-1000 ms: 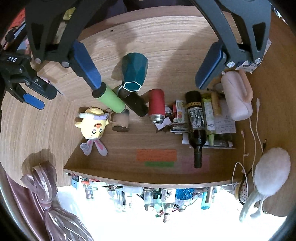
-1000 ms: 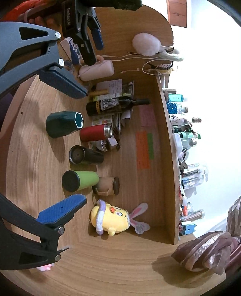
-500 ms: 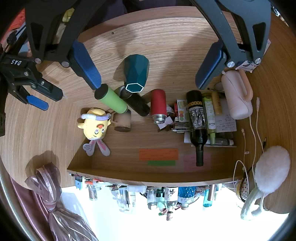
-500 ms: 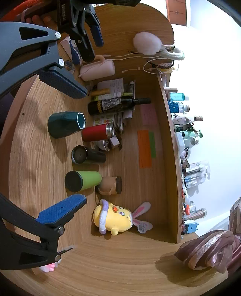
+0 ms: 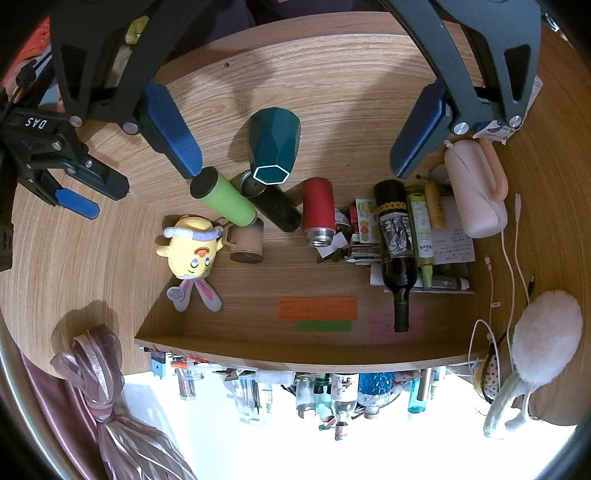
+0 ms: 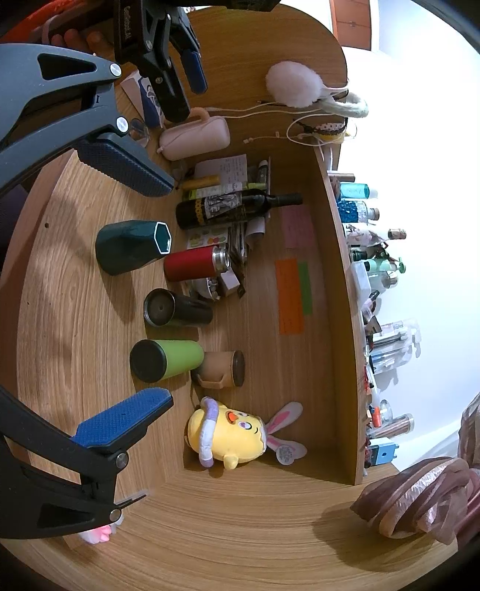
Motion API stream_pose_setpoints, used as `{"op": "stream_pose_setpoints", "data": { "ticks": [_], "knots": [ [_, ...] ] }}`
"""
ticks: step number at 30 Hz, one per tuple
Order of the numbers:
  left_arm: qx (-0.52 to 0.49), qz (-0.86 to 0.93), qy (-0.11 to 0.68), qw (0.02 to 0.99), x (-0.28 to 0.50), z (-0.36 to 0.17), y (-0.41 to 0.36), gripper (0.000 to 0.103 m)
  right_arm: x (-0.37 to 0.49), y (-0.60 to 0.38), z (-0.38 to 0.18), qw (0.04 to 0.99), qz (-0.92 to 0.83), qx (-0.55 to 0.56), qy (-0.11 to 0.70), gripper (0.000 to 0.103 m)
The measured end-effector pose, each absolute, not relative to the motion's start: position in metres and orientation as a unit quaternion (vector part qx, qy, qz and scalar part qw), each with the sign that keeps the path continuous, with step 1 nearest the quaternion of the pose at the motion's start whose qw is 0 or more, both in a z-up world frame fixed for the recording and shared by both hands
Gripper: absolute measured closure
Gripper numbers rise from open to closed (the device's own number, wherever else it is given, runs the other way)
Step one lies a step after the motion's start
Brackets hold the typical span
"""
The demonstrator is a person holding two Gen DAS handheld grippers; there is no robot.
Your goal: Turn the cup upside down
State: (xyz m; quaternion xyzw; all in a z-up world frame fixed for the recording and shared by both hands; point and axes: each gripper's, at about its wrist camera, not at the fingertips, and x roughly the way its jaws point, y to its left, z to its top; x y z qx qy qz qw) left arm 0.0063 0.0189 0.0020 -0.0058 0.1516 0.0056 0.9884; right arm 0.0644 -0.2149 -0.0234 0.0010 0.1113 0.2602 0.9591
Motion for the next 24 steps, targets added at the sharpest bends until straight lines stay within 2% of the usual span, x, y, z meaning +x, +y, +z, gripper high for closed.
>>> {"op": "stream_pose_setpoints", "data": {
  "ticks": [24],
  "knots": [
    [-0.009, -0.002, 0.154, 0.988, 0.0096, 0.0026, 0.0159, 0.000, 0.0667, -0.2167, -0.0242, 0.960, 0.258, 0.004, 0.112, 0.000]
  ]
}}
